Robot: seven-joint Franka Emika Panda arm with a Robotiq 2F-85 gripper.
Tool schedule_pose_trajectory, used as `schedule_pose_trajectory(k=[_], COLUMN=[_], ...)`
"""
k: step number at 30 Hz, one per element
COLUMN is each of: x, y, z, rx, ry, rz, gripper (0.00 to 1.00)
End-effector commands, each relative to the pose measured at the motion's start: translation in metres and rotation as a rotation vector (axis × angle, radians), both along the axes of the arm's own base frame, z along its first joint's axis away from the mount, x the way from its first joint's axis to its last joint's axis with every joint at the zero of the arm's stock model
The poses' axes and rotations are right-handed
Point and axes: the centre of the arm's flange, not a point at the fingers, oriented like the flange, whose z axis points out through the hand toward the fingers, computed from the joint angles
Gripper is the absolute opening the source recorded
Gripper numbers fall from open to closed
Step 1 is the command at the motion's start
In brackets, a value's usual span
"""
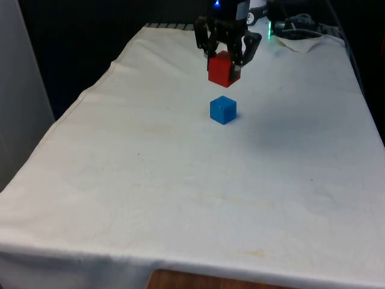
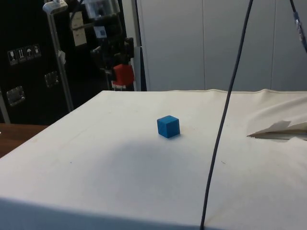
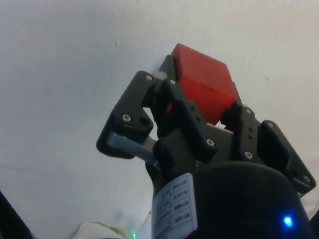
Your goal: Stack the two cubes.
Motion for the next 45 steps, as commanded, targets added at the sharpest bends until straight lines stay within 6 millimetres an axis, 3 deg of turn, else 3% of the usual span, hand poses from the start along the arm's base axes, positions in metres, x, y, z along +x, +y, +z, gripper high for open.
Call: schedule_pose_trajectory(k=[1, 23, 45], x=[-0.003, -0.031, -0.032], y=[0.003, 0.032, 0.038], z=[0.001, 0.000, -0.003], rx=[-0.007, -0.020, -0.015], ry=[-0.005, 0.022, 0.034], rz=[0.003, 0.063, 0.074], gripper=[0.00, 0.00, 0.00])
